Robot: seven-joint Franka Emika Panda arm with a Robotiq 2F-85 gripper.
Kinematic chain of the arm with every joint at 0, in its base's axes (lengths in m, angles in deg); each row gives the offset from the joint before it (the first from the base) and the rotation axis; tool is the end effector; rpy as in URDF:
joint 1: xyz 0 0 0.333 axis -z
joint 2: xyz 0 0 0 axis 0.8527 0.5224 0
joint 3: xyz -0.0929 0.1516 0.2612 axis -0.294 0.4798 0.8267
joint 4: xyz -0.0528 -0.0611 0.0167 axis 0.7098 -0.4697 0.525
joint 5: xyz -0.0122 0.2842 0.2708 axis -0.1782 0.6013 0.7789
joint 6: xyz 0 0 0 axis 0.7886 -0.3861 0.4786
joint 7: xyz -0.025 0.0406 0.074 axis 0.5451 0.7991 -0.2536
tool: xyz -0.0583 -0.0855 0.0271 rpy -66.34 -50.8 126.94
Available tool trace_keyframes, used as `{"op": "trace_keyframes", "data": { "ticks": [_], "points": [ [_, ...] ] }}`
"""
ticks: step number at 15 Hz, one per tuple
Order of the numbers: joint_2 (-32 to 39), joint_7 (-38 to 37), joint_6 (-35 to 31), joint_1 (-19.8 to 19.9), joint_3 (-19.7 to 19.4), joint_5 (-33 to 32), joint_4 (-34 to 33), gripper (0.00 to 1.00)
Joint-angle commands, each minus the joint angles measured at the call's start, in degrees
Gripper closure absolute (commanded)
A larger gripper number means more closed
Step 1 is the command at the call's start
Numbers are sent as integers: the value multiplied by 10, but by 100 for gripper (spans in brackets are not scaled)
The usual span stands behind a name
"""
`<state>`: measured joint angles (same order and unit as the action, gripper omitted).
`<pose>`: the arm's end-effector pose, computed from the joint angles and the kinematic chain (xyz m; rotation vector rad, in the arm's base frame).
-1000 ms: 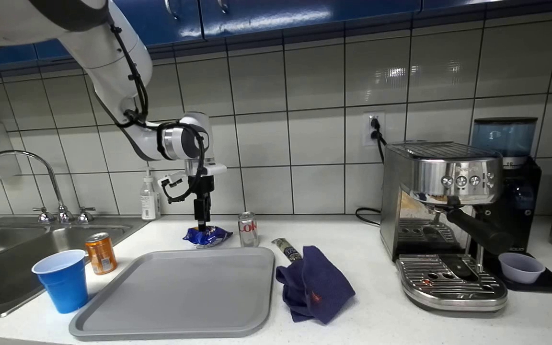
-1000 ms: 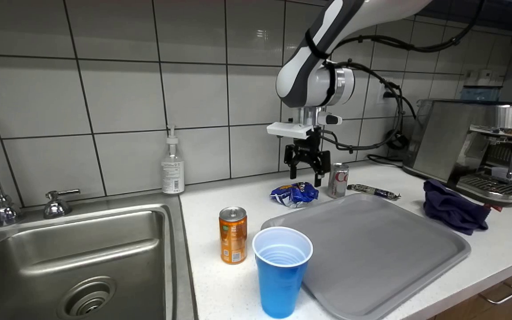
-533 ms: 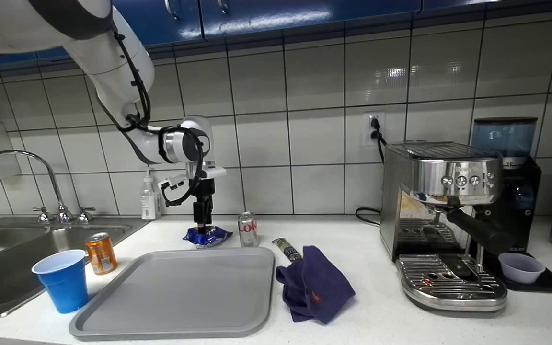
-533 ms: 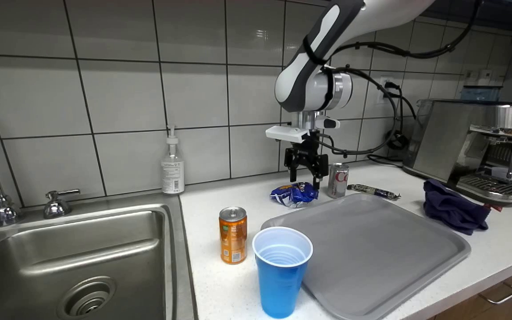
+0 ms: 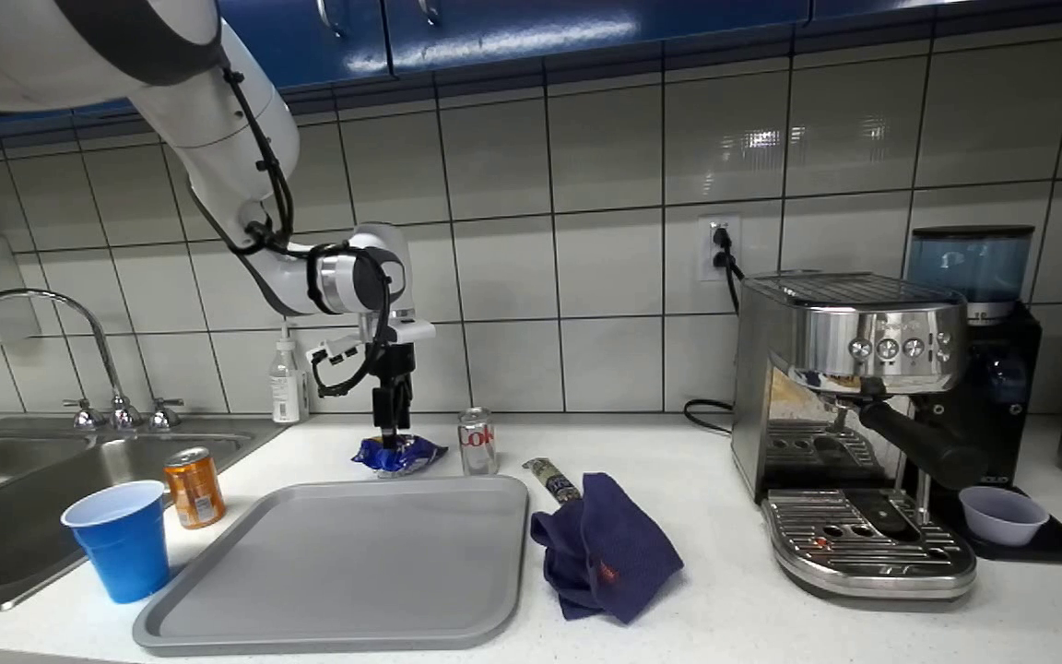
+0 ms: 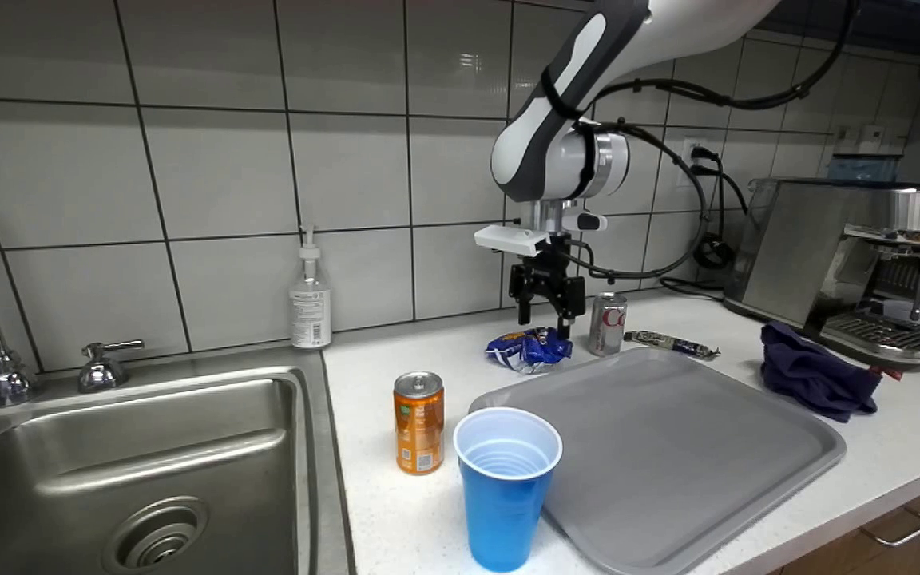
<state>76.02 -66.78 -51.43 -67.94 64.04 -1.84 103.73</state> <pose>0.6763 0.0625 0.1852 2.5083 -1.8162 -0.1052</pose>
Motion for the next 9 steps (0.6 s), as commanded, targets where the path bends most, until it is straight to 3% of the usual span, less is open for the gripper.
{"op": "trace_keyframes", "data": {
  "ticks": [1, 6, 8, 9],
  "points": [
    [19, -24, -2, -3, -1, 1, -27, 0],
    [29, -33, -1, -2, -1, 1, -41, 0],
    [31, -34, -4, -2, -1, 0, -41, 26],
    [31, -34, -5, -2, -1, 0, -41, 35]
  ]
}}
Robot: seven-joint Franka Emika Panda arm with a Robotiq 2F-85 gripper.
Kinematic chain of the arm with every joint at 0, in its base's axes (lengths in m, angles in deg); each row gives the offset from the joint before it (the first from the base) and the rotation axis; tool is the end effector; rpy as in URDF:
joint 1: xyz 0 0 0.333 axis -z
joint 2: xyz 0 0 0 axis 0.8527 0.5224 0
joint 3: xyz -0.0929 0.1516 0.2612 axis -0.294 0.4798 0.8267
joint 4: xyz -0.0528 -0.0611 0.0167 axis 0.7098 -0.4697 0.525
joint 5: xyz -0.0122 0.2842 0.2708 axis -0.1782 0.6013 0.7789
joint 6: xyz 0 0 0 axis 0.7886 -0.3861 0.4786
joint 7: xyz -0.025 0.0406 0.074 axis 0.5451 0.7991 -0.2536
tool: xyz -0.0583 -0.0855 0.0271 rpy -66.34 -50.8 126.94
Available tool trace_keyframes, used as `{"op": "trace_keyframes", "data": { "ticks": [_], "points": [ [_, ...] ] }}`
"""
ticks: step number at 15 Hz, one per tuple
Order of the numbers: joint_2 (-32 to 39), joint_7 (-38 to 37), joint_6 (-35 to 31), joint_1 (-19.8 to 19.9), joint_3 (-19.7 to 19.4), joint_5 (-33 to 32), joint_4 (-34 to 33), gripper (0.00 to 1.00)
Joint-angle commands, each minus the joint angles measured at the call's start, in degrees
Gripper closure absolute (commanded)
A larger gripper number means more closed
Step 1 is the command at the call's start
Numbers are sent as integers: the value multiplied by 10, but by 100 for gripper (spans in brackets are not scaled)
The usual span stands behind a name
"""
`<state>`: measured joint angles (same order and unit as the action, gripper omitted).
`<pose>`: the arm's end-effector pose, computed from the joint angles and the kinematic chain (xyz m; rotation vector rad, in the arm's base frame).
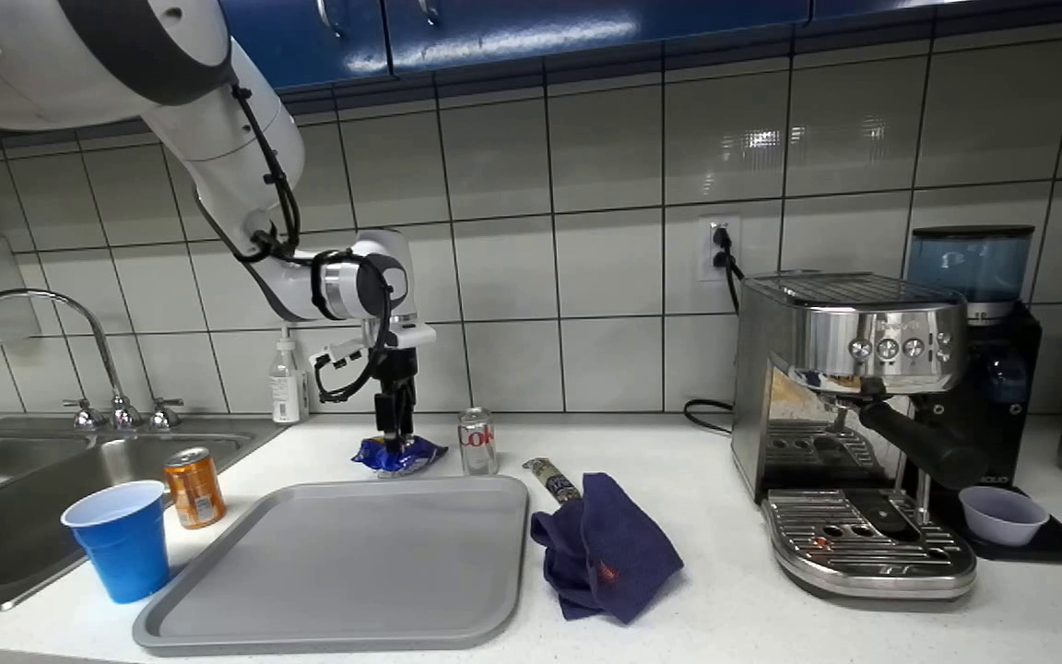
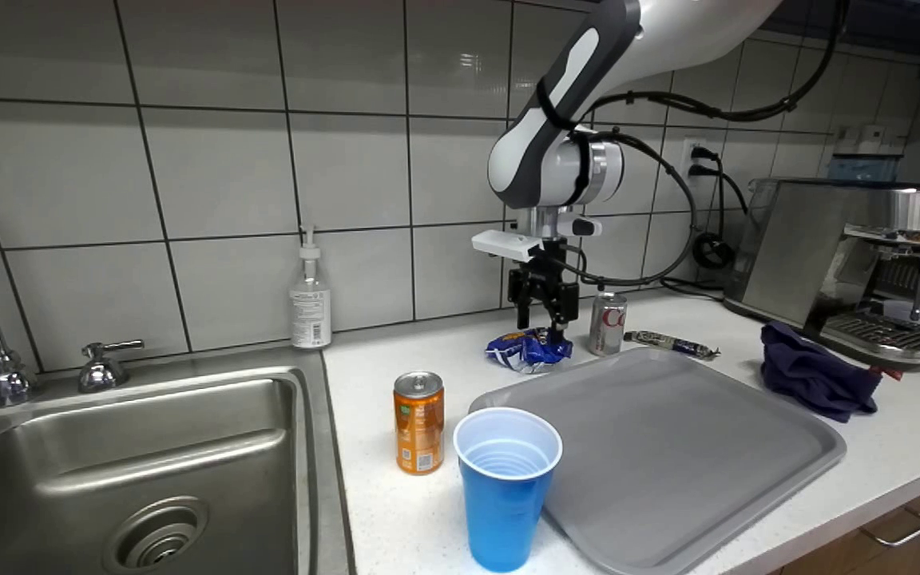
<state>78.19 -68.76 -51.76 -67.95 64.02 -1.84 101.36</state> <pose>0.6847 0.0638 0.1767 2.4812 -1.8586 -0.0904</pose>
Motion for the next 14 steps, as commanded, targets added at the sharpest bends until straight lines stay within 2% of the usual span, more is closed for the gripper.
{"op": "trace_keyframes", "data": {
  "ticks": [1, 8, 14],
  "points": [
    [9, -15, -2, -2, -1, -1, -18, 42],
    [8, -16, -5, -8, -5, -9, -16, 97],
    [4, -15, -9, -10, -5, -9, -13, 100]
  ]
}}
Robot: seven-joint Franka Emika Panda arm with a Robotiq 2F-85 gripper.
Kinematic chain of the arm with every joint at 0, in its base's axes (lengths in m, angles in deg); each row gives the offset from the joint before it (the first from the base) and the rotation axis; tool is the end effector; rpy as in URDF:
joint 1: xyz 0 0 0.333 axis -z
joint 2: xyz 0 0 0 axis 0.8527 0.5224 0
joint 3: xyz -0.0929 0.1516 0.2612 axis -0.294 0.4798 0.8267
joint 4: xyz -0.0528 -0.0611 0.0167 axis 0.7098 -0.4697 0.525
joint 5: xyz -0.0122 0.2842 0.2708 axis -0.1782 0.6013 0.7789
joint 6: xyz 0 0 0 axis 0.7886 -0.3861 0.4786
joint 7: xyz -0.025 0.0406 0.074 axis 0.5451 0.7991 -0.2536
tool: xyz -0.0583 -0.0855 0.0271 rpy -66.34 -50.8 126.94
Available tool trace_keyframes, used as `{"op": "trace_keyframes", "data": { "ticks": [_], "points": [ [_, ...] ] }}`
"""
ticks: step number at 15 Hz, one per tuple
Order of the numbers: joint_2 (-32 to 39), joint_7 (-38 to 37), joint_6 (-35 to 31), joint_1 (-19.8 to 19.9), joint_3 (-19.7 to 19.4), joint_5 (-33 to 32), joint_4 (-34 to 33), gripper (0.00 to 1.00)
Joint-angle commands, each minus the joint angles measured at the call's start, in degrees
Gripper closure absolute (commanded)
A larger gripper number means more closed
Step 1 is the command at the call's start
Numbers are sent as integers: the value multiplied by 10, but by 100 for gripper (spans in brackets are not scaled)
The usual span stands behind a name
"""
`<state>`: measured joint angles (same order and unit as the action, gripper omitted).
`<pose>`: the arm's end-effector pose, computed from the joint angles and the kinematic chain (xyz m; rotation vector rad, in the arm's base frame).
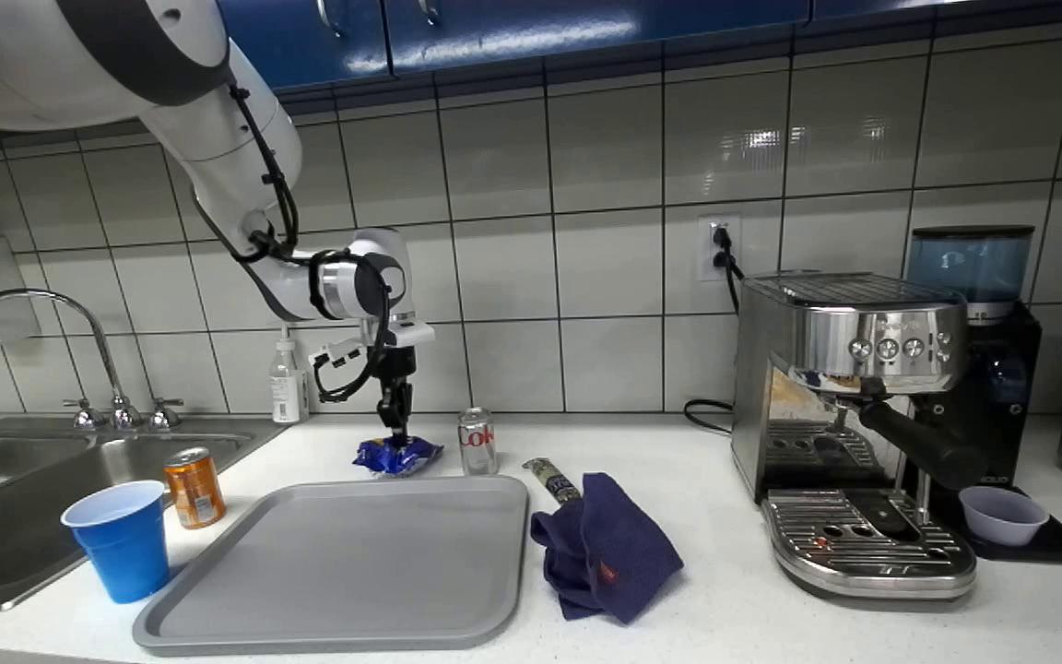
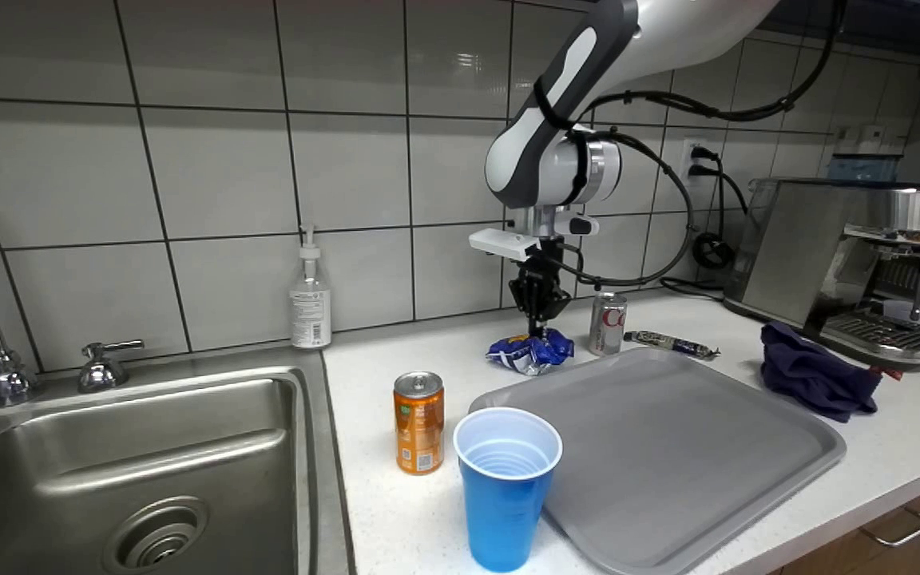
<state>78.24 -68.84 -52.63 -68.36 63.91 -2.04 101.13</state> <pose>0.6872 0.0678 0.1790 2.4951 -1.8554 -0.0645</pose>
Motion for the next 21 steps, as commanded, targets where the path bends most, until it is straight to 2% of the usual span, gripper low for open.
{"op": "trace_keyframes", "data": {
  "ticks": [1, 12, 21],
  "points": [
    [1, -13, -1, -4, -3, -6, -9, 100],
    [-53, 24, -16, -1, -4, -39, 34, 100],
    [-148, 30, -61, -13, 1, -44, 159, 100]
  ]
}}
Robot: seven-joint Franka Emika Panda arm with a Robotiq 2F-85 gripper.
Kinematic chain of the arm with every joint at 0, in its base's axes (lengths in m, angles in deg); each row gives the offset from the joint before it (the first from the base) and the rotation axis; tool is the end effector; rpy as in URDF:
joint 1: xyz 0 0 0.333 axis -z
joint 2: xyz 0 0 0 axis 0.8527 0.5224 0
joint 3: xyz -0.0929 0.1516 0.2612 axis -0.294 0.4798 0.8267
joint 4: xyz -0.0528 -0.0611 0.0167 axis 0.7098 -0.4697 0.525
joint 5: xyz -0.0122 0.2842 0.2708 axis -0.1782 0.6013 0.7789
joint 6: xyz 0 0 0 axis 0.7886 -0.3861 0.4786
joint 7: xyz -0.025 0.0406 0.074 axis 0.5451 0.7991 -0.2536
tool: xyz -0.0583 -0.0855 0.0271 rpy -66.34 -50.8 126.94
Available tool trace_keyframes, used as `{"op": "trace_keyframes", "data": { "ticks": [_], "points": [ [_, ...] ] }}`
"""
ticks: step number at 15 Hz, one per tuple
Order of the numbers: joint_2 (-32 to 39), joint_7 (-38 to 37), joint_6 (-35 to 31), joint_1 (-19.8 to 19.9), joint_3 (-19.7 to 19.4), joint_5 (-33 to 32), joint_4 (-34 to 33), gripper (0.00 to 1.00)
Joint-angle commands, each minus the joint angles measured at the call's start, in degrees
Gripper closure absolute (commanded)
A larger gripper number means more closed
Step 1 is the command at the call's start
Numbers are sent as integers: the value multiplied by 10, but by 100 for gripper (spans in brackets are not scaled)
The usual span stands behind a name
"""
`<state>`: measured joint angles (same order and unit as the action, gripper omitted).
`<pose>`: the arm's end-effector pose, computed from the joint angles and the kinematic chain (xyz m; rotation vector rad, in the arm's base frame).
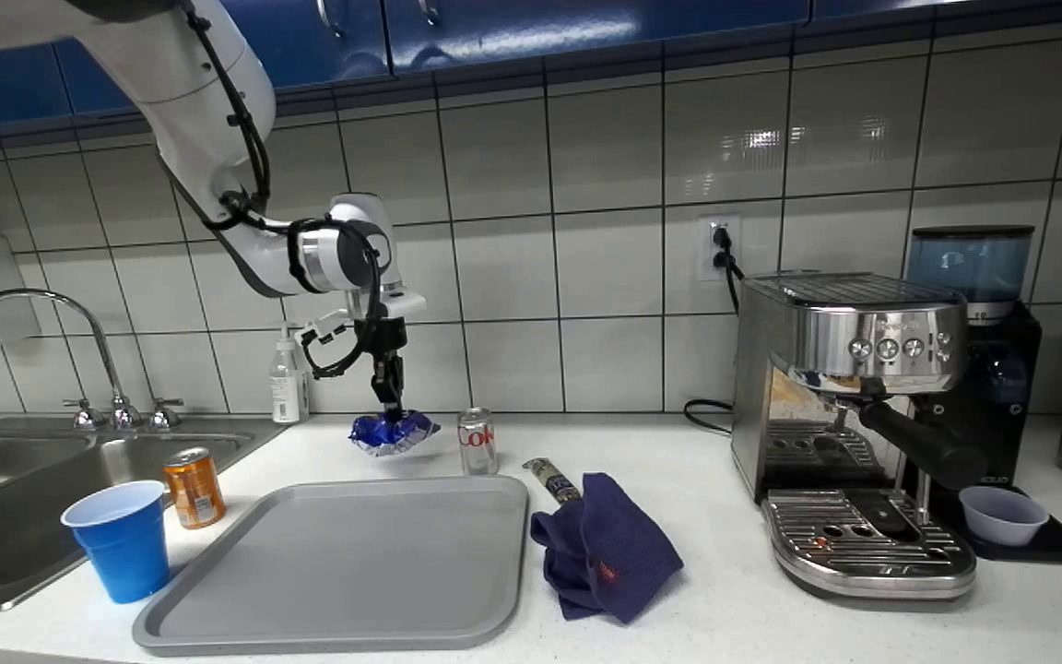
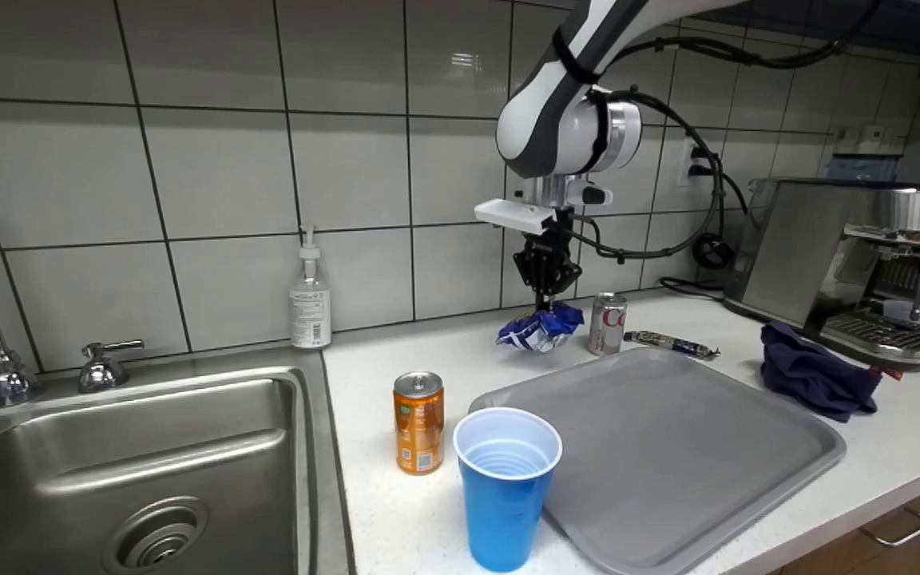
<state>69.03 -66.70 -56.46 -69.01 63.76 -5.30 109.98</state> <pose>0.6653 0.0682 0.2297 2.5841 -1.7690 0.0531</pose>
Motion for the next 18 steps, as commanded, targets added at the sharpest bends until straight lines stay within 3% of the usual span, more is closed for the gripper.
{"op": "trace_keyframes", "data": {
  "ticks": [1, 9, 18],
  "points": [
    [-69, 8, -29, -9, 3, -14, 89, 100],
    [-147, 8, -58, -23, 15, -40, 205, 100],
    [-171, 4, -65, -32, 43, -56, 259, 100]
  ]
}}
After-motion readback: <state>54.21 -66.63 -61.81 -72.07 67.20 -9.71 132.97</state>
